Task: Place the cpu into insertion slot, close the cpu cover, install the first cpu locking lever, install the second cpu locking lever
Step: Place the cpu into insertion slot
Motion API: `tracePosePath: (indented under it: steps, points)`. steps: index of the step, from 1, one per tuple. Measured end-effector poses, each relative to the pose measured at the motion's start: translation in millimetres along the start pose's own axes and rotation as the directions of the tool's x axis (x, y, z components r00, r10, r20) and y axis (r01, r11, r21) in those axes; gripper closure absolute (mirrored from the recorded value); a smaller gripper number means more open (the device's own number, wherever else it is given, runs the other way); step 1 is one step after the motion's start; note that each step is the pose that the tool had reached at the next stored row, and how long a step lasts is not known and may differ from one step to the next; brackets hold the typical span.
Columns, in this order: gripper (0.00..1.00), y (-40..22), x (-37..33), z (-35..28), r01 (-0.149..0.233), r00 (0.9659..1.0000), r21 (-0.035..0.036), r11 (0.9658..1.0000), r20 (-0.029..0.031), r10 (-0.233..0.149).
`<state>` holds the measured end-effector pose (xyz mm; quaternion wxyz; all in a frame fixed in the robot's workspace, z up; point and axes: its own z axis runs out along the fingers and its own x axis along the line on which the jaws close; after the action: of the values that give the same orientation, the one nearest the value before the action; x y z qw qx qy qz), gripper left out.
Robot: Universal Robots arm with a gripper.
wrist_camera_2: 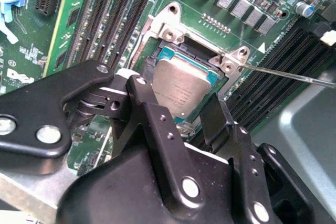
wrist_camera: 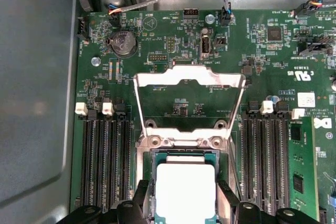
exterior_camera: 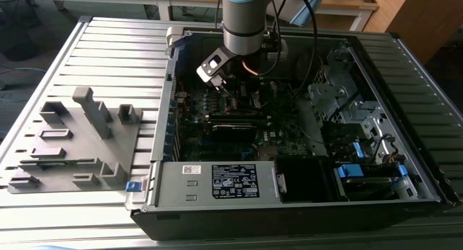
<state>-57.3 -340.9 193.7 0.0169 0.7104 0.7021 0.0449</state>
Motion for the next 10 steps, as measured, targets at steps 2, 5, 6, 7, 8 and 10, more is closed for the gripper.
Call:
tracePosePath:
  steps: [2, 5, 6, 7, 8, 10]
  points:
    - [0.40, 0.0, 0.0, 0.0, 0.000, 1.0000, 0.0000, 1.0000, -0.0001, 0.000]
    - [0.40, -0.1, -0.1, -0.2, -0.001, 0.9999, 0.0003, 1.0000, -0.0119, 0.001]
    - [0.40, -0.1, 0.0, -0.1, -0.001, 0.9999, 0.0003, 1.0000, -0.0146, 0.001]
    - [0.40, -0.1, 0.0, -0.1, -0.002, 0.9999, 0.0002, 1.0000, -0.0157, 0.002]
    - [0.40, -0.1, 0.0, -0.1, -0.002, 0.9999, 0.0003, 1.0000, -0.0168, 0.002]
    - [0.40, -0.1, -0.1, -0.1, -0.002, 0.9998, 0.0003, 1.0000, -0.0192, 0.002]
